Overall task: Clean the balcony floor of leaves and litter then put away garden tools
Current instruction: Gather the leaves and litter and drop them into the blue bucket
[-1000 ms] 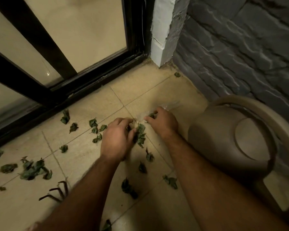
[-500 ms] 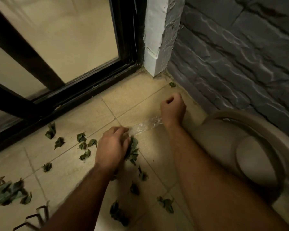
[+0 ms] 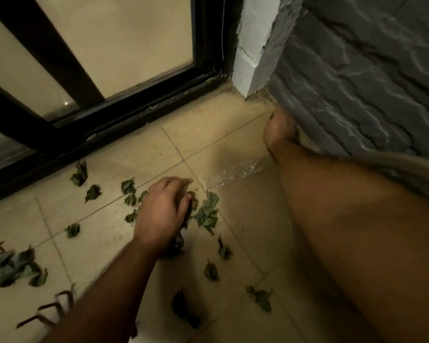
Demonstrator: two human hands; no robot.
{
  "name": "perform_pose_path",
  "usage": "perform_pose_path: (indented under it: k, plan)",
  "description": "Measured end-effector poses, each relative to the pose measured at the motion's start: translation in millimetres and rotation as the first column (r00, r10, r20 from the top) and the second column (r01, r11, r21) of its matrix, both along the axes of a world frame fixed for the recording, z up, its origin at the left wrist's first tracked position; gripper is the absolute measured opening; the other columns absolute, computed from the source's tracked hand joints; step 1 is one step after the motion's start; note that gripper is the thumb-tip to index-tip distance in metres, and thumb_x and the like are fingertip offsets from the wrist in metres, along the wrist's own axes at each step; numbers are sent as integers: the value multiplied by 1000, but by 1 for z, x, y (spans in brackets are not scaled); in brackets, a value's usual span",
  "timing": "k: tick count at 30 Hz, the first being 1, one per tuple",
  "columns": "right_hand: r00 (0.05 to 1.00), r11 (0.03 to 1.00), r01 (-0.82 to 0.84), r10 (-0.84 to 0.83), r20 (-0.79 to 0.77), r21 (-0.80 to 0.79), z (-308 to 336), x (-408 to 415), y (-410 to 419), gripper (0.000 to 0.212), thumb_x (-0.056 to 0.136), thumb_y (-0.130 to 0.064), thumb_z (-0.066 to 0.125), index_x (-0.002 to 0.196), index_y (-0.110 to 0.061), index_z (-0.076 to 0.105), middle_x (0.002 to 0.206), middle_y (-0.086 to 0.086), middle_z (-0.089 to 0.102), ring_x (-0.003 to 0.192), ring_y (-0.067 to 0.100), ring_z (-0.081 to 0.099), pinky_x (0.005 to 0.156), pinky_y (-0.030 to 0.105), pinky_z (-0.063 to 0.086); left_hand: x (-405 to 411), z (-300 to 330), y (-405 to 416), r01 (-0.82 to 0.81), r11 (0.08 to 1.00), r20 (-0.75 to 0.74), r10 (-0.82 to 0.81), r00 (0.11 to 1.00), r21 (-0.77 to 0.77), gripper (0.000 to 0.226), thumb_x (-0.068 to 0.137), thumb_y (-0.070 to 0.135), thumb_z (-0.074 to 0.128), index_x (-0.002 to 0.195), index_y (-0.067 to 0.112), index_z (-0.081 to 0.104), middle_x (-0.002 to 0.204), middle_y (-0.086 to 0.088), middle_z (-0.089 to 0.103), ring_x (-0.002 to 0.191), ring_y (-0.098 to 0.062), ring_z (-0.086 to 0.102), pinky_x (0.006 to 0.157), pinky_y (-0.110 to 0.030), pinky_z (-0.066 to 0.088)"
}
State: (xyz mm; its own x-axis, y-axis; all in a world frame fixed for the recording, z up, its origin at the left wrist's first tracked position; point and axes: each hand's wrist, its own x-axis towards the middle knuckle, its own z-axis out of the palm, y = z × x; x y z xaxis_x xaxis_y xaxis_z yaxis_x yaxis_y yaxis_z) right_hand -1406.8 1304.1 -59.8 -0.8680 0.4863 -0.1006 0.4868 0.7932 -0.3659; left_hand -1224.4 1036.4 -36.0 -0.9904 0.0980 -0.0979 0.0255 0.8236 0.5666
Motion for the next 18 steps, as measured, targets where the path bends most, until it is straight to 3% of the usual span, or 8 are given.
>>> perform_pose_path:
  k: [3,5,7,9,11,14,15,18]
  plan:
    - [988,995,99,-101,-121,-24,10,22,-12,35,104,-13,35,132,-4,54,135,21,55,125,34,51,100,38,38,7,-1,-8,-9,1000,6,9,1000,-9,35,98,31,55,132,23,58,129,3,58,118,-15,50,96,-28,39]
    - [959,979,153,-180,-219,-134,21,41,-31,31,102,-17,40,120,-2,60,122,20,62,112,33,57,88,38,40,13,0,-12,-16,1000,7,16,1000,-24,35,98,32,54,132,24,58,130,3,58,118,-16,50,96,-30,40]
    - [938,952,104,-190,-289,-286,36,69,-55,25,100,-19,45,90,-5,63,88,11,65,83,28,57,70,34,34,20,5,-12,-49,999,20,50,999,-21,35,98,33,54,132,25,58,131,3,57,120,-16,50,98,-30,39]
    - [939,909,-4,-140,-314,-417,49,109,-76,33,99,-22,53,68,-12,51,61,-5,47,57,13,42,58,27,29,35,13,-11,-85,996,36,85,996,0,35,98,32,55,131,25,59,132,2,57,121,-16,49,99,-27,35]
    - [959,841,-51,-110,-261,-539,55,158,-87,33,97,-23,60,67,-11,53,56,-7,47,52,11,42,56,26,35,58,23,-8,-93,996,45,93,995,11,33,98,29,55,130,23,60,130,1,59,119,-16,50,97,-24,34]
    - [989,652,43,-134,-60,-757,53,232,-83,14,97,-20,61,89,-10,65,71,1,64,57,10,58,55,25,50,100,31,-2,-62,998,82,60,995,25,30,98,32,52,124,20,63,120,1,62,109,-15,54,89,-24,39]
    - [990,631,82,-141,-11,-772,51,255,-77,10,98,-18,60,95,-10,66,75,2,66,60,10,60,55,23,50,113,30,-1,-43,999,101,41,994,23,30,98,33,51,122,20,64,117,1,62,105,-15,55,86,-24,41]
    - [997,816,28,-62,-39,-578,43,310,-55,13,97,-19,61,92,-9,68,76,-3,63,73,15,59,64,28,49,146,27,2,-24,1000,141,22,990,11,27,99,33,53,120,20,64,115,1,62,99,-13,56,81,-23,42]
